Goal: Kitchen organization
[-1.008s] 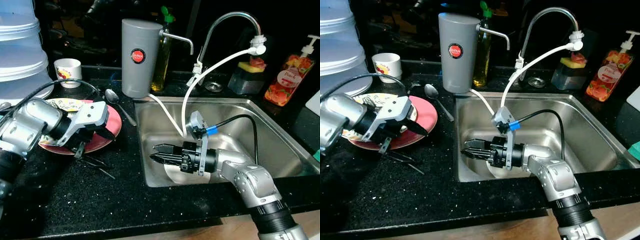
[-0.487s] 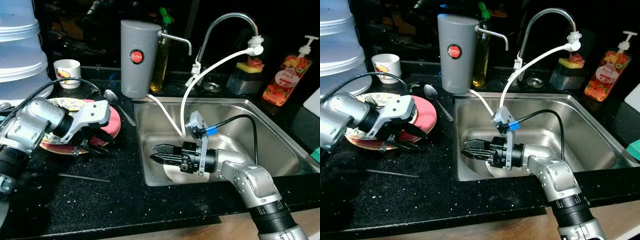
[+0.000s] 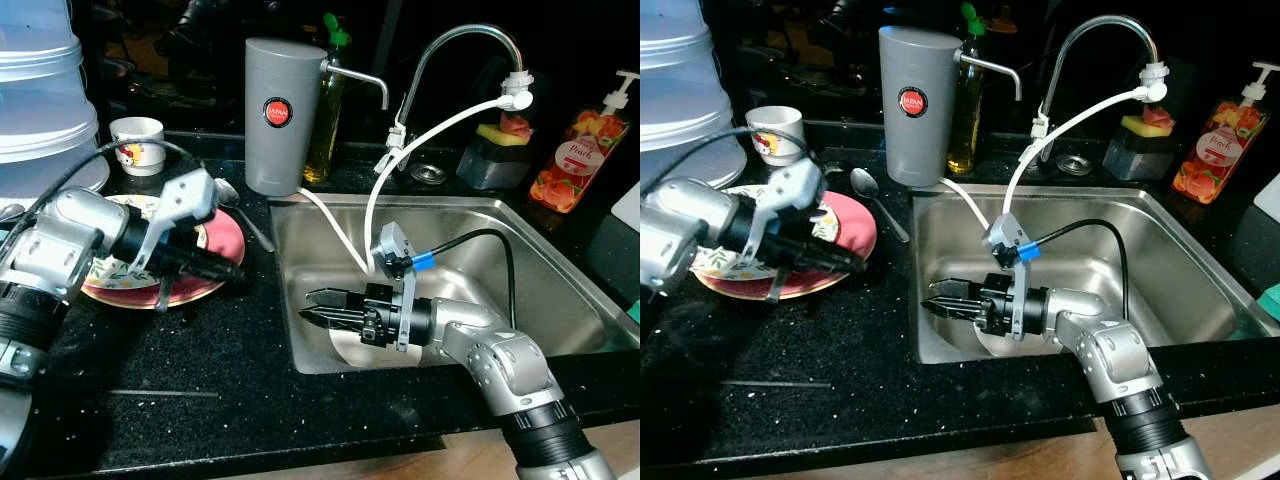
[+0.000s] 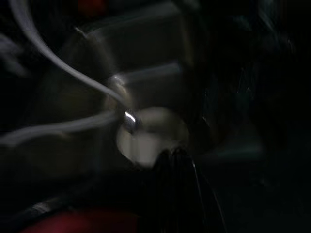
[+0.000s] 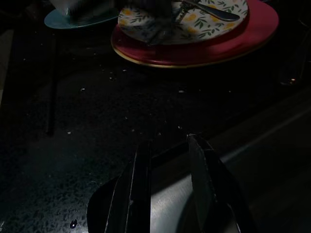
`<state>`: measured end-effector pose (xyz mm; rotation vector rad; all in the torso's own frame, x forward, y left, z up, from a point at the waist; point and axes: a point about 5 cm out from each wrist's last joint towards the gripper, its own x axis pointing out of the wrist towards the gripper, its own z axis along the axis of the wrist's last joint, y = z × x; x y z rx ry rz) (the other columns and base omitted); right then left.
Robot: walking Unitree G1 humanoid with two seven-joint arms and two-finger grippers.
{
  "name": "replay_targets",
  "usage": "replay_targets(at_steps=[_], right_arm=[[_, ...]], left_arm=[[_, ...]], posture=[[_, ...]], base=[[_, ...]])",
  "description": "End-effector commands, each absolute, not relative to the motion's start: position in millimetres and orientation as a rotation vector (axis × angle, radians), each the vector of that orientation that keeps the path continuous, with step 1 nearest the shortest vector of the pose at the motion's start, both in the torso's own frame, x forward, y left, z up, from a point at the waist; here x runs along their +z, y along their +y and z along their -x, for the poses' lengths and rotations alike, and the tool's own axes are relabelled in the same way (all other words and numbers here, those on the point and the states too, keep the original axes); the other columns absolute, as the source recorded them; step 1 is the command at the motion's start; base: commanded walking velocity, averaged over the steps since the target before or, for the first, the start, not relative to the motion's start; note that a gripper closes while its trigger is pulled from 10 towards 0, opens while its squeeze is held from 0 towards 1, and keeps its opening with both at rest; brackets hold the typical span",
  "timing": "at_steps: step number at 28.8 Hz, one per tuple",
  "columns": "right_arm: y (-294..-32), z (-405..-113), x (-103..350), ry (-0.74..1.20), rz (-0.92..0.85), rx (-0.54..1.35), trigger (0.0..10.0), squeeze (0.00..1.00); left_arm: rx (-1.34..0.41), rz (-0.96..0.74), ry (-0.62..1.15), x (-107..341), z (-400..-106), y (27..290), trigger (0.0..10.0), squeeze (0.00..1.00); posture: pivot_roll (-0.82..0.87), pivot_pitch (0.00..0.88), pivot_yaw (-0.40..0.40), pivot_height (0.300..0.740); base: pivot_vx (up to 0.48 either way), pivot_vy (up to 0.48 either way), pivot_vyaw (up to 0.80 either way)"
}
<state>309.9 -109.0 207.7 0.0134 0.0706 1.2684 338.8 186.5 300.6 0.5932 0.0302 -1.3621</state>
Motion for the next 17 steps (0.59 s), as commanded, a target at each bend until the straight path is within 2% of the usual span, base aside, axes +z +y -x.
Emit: replay_targets(at_steps=[1, 2, 3, 4, 6, 7, 10, 11, 12, 15, 17], right_arm=[[-111.0, -307.8, 209.2, 0.068, -0.011, 1.274, 10.0, 0.00], [-110.8, -307.8, 209.7, 0.065, -0.016, 1.275, 10.0, 0.00], [-110.4, -307.8, 210.3, 0.063, -0.018, 1.277, 10.0, 0.00], [-110.1, -307.8, 210.6, 0.061, -0.019, 1.277, 10.0, 0.00], [-110.1, -307.9, 210.8, 0.060, -0.020, 1.278, 10.0, 0.00], [-109.9, -308.0, 211.0, 0.059, -0.021, 1.278, 10.0, 0.00], [-107.5, -307.8, 212.8, 0.044, -0.037, 1.277, 10.0, 0.00], [-107.5, -307.8, 212.8, 0.044, -0.037, 1.277, 10.0, 0.00], [-106.1, -307.7, 213.4, 0.035, -0.044, 1.271, 10.0, 0.00], [-105.7, -307.6, 213.3, 0.032, -0.046, 1.268, 10.0, 0.00], [-103.5, -308.1, 213.6, 0.021, -0.055, 1.257, 10.0, 0.00]], left_arm=[[-1.254, -0.603, -0.105, 318.2, -344.5, 182.4, 0.0, 0.00], [-1.153, -0.595, -0.149, 323.9, -351.4, 183.9, 2.7, 0.00], [-0.984, -0.598, -0.183, 329.9, -362.1, 188.9, 10.0, 0.00], [-0.874, -0.597, -0.198, 333.4, -368.6, 192.8, 10.0, 0.00], [-0.812, -0.596, -0.202, 335.0, -372.1, 195.3, 10.0, 0.00], [-0.727, -0.581, -0.211, 337.3, -376.5, 199.6, 10.0, 0.00], [-0.437, -0.403, -0.187, 338.1, -388.1, 219.2, 10.0, 0.00], [-0.437, -0.403, -0.187, 338.1, -388.1, 219.2, 10.0, 0.00], [-0.318, -0.394, -0.131, 328.5, -390.8, 227.0, 10.0, 0.00], [-0.253, -0.405, -0.096, 322.7, -392.1, 231.8, 10.0, 0.00], [-0.148, -0.345, -0.031, 311.4, -396.1, 241.8, 10.0, 0.00]], posture=[[0.07, 0.035, -0.087, 0.740], [0.07, 0.035, -0.088, 0.740], [0.07, 0.035, -0.088, 0.740], [0.07, 0.035, -0.088, 0.740], [0.07, 0.034, -0.088, 0.740], [0.07, 0.034, -0.088, 0.740], [0.07, 0.034, -0.088, 0.740], [0.07, 0.034, -0.088, 0.740], [0.07, 0.034, -0.088, 0.740], [0.07, 0.034, -0.088, 0.740], [0.07, 0.035, -0.091, 0.740]], base=[[0.000, 0.000, 0.00], [0.000, 0.000, 0.00], [0.000, 0.000, 0.00], [0.000, 0.000, 0.00], [0.000, 0.000, 0.00], [0.000, 0.000, 0.00], [0.000, 0.000, 0.00], [0.000, 0.000, 0.00], [0.000, 0.000, 0.00], [0.000, 0.000, 0.00], [0.000, 0.000, 0.00]])
